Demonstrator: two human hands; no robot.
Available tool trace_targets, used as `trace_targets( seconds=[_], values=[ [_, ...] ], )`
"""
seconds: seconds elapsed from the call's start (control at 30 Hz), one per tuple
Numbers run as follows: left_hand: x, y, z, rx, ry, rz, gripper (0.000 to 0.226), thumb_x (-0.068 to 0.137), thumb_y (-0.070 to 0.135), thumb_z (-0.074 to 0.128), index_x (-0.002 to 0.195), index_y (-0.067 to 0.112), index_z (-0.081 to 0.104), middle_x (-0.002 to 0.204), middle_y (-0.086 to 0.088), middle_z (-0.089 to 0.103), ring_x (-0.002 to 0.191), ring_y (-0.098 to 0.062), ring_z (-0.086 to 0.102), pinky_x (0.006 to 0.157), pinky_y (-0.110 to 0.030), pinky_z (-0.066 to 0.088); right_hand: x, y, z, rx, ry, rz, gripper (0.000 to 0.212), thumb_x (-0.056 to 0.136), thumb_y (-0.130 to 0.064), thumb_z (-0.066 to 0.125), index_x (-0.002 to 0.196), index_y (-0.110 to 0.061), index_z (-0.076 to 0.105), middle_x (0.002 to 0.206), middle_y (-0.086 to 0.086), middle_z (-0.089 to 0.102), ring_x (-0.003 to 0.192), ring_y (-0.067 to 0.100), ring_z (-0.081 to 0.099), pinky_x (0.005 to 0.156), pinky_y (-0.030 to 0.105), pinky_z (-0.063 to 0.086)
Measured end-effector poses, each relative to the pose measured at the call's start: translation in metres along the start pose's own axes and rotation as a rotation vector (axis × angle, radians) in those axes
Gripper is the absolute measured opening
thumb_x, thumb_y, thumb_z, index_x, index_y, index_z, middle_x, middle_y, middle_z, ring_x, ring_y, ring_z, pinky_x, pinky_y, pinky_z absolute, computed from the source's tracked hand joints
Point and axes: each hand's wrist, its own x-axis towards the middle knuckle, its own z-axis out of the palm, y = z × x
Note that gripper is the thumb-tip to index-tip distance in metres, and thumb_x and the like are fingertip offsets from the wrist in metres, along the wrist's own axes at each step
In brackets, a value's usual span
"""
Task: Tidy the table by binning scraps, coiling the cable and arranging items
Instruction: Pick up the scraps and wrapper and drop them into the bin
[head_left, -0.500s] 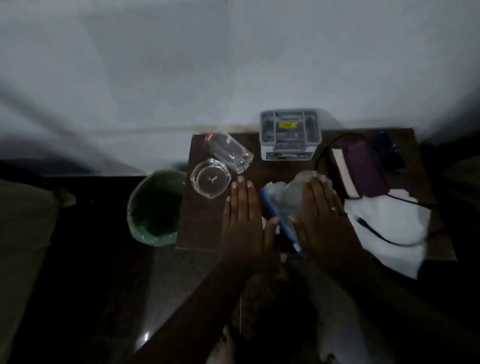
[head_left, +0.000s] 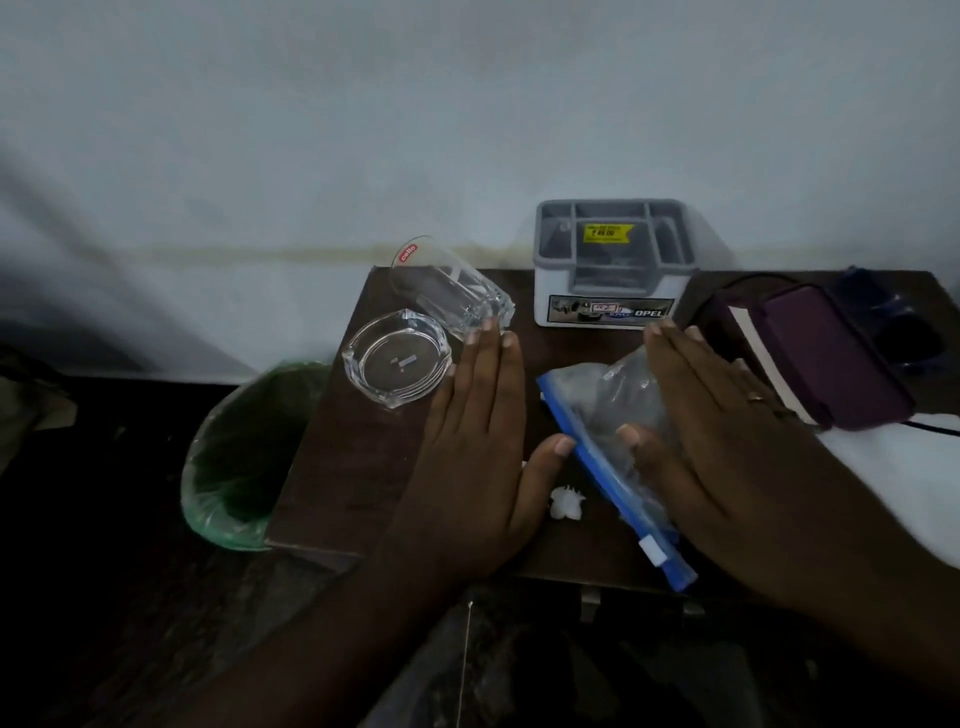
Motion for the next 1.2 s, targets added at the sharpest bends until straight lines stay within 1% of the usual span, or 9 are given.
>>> trace_targets(
  seconds=[0.27, 0.5, 0.67, 0.77, 0.87, 0.93, 1.03, 1.1, 1.2],
  values=[
    [0.002, -0.001, -0.001, -0.014, 0.034, 0.042, 0.073, 0.098, 0.051, 0.024, 0.154, 0.005, 0.011, 0.163, -0.008, 0.001, 0.150, -0.013, -0.007, 0.122, -0.033, 0.003, 0.008, 0.036, -0.002, 0.146, -0.042, -0.126, 0.075, 0.079, -0.070, 0.047, 0.147, -0.049, 0.022, 0.141, -0.035, 0.018, 0.132, -0.015, 0.007, 0.107, 0.021, 0.015],
    [0.020, 0.008, -0.022, -0.156, -0.085, 0.122, 0.074, 0.095, 0.054, 0.035, 0.152, 0.008, 0.024, 0.162, -0.007, 0.016, 0.150, -0.012, 0.009, 0.121, -0.037, 0.015, 0.031, 0.036, 0.006, -0.061, -0.094, -0.079, 0.081, 0.077, -0.059, 0.065, 0.147, -0.041, 0.027, 0.147, -0.012, 0.037, 0.135, 0.017, 0.035, 0.106, 0.041, 0.039],
    [0.021, 0.019, -0.028, -0.138, -0.205, 0.179, 0.084, 0.088, 0.056, 0.057, 0.149, 0.005, 0.031, 0.158, -0.010, 0.030, 0.147, -0.020, 0.022, 0.119, -0.040, 0.022, 0.037, 0.020, 0.000, -0.089, -0.117, -0.072, 0.045, 0.072, -0.035, 0.072, 0.114, -0.028, 0.056, 0.114, -0.004, 0.059, 0.107, 0.020, 0.059, 0.085, 0.037, 0.051],
    [0.032, 0.027, -0.042, -0.170, -0.234, 0.220, 0.085, 0.081, 0.060, 0.064, 0.144, 0.008, 0.041, 0.146, -0.012, 0.048, 0.134, -0.025, 0.045, 0.111, -0.041, 0.037, 0.041, 0.011, -0.018, -0.047, -0.052, -0.046, 0.017, 0.082, -0.020, 0.062, 0.099, -0.024, 0.061, 0.103, -0.001, 0.063, 0.096, 0.022, 0.063, 0.078, 0.036, 0.051],
    [0.045, 0.042, -0.062, -0.339, -0.222, 0.242, 0.072, 0.074, 0.056, 0.075, 0.134, 0.027, 0.047, 0.124, 0.014, 0.057, 0.110, -0.003, 0.056, 0.091, -0.024, 0.048, 0.043, 0.004, -0.045, -0.003, 0.019, -0.062, 0.017, 0.085, -0.015, 0.058, 0.098, -0.023, 0.064, 0.103, 0.002, 0.066, 0.093, 0.022, 0.063, 0.078, 0.036, 0.051],
    [0.055, 0.051, -0.072, -0.391, -0.179, 0.249, 0.080, 0.065, 0.057, 0.082, 0.132, 0.031, 0.048, 0.122, 0.019, 0.057, 0.111, 0.003, 0.056, 0.092, -0.020, 0.047, 0.046, -0.003, -0.065, 0.069, 0.032, -0.092, 0.014, 0.085, -0.013, 0.060, 0.097, -0.018, 0.066, 0.102, 0.006, 0.068, 0.092, 0.024, 0.064, 0.081, 0.040, 0.052],
    [0.069, 0.058, -0.081, -0.417, -0.154, 0.199, 0.100, 0.052, 0.063, 0.086, 0.135, 0.027, 0.041, 0.132, 0.009, 0.056, 0.120, -0.007, 0.055, 0.098, -0.034, 0.049, 0.050, -0.018, -0.087, 0.237, 0.118, -0.123, 0.011, 0.083, -0.010, 0.067, 0.094, -0.009, 0.068, 0.098, 0.010, 0.070, 0.088, 0.020, 0.062, 0.082, 0.038, 0.051],
    [0.076, 0.058, -0.084, -0.402, -0.111, 0.156, 0.100, 0.053, 0.056, 0.088, 0.133, 0.023, 0.037, 0.127, 0.004, 0.056, 0.111, -0.012, 0.057, 0.090, -0.035, 0.051, 0.055, -0.024, -0.094, 0.364, 0.155, -0.091, 0.012, 0.081, -0.005, 0.068, 0.093, -0.007, 0.069, 0.096, 0.009, 0.070, 0.085, 0.018, 0.062, 0.079, 0.035, 0.051],
    [0.078, 0.048, -0.083, -0.377, -0.041, 0.130, 0.083, 0.065, 0.034, 0.086, 0.130, 0.017, 0.038, 0.112, 0.000, 0.059, 0.094, -0.017, 0.060, 0.073, -0.031, 0.050, 0.055, -0.023, -0.092, 0.824, -0.033, 0.016, 0.018, 0.081, -0.004, 0.064, 0.097, -0.010, 0.072, 0.098, 0.012, 0.076, 0.090, 0.026, 0.072, 0.079, 0.039, 0.058]
  ],
)
